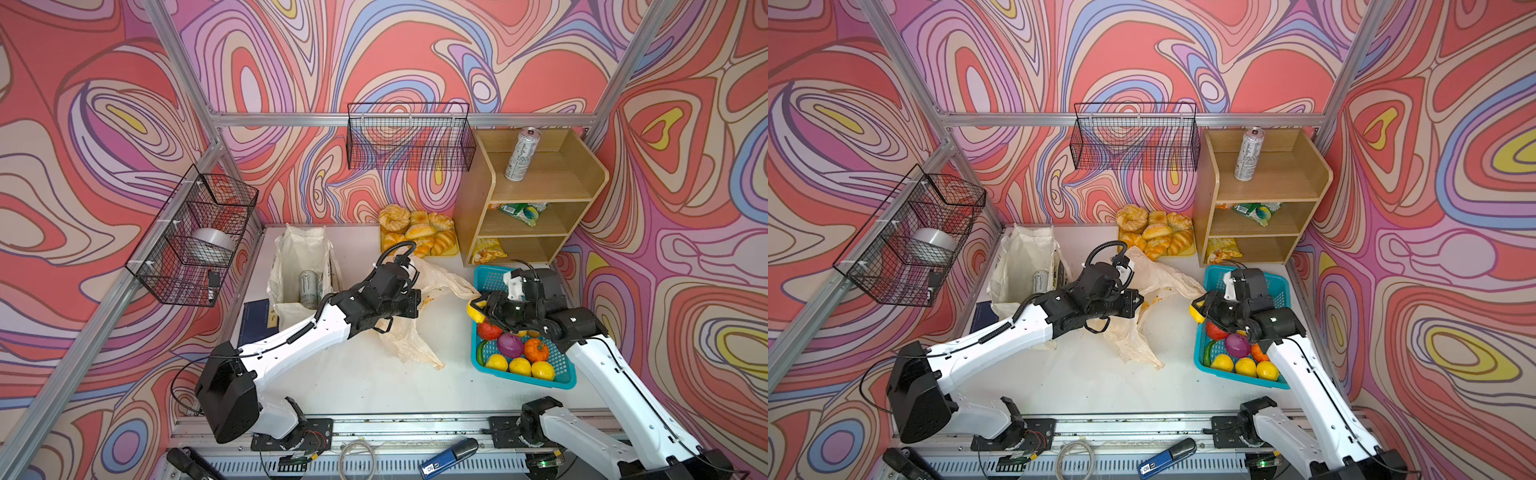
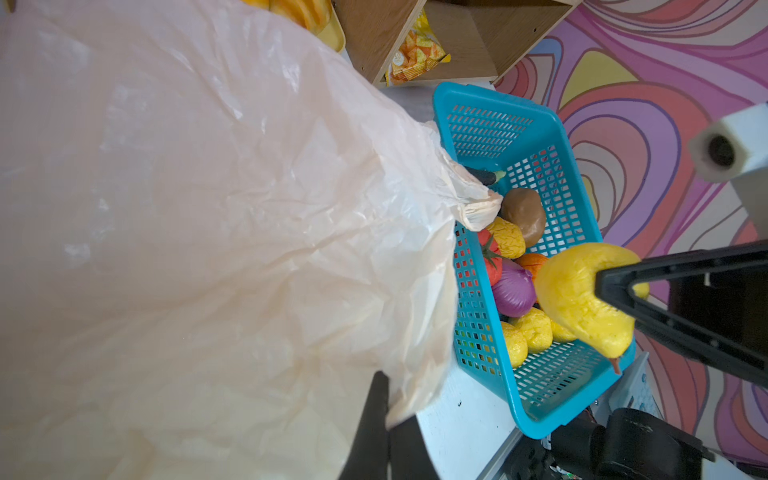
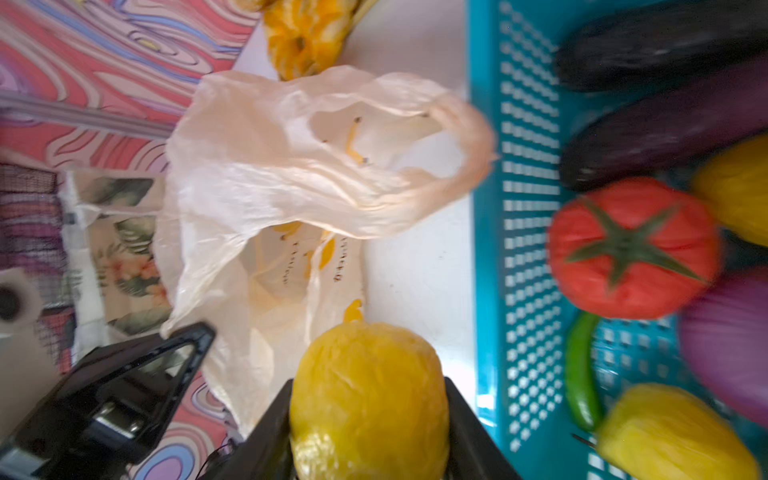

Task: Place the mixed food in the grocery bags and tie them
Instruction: 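Carry the yellow fruit into the plastic bag held by the left gripper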

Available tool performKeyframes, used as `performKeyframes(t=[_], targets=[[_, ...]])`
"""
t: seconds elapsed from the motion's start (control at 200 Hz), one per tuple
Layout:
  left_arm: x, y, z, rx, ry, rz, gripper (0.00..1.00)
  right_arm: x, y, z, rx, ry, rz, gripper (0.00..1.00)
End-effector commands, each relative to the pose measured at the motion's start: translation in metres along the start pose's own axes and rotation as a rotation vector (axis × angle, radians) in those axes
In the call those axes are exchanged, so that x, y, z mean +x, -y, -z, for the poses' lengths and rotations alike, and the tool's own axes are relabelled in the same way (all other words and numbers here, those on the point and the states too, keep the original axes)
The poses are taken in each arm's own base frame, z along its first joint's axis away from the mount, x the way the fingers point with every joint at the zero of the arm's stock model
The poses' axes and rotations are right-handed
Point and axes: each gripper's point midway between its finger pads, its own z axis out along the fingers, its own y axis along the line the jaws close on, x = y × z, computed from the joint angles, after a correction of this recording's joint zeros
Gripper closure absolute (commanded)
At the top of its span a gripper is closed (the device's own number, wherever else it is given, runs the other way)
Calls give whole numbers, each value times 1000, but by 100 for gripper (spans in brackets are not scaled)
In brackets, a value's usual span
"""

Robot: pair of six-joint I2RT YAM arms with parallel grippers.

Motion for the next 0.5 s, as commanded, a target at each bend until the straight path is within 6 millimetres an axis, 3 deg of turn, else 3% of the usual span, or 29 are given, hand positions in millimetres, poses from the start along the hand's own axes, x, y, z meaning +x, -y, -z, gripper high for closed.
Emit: performKeyframes(t=[0.0,0.115,0.215,0.371,0.496], targets=[[-7,11,6,28,-6,-8,100,2,-54,-15,-188,-10,54,62],[-8,14,6,35,-10,1,100,12,-73,-41,-224,-33,74,62],[-8,16,7,37,-12,8,100,20,-75,-65,-227,-48,67,63],[-8,16,8,37,-12,20,100,16,-70,-96,-224,-26,41,63],[-7,16,6,38,-19,29,100,10,-78,-114,-249,-19,48,63]])
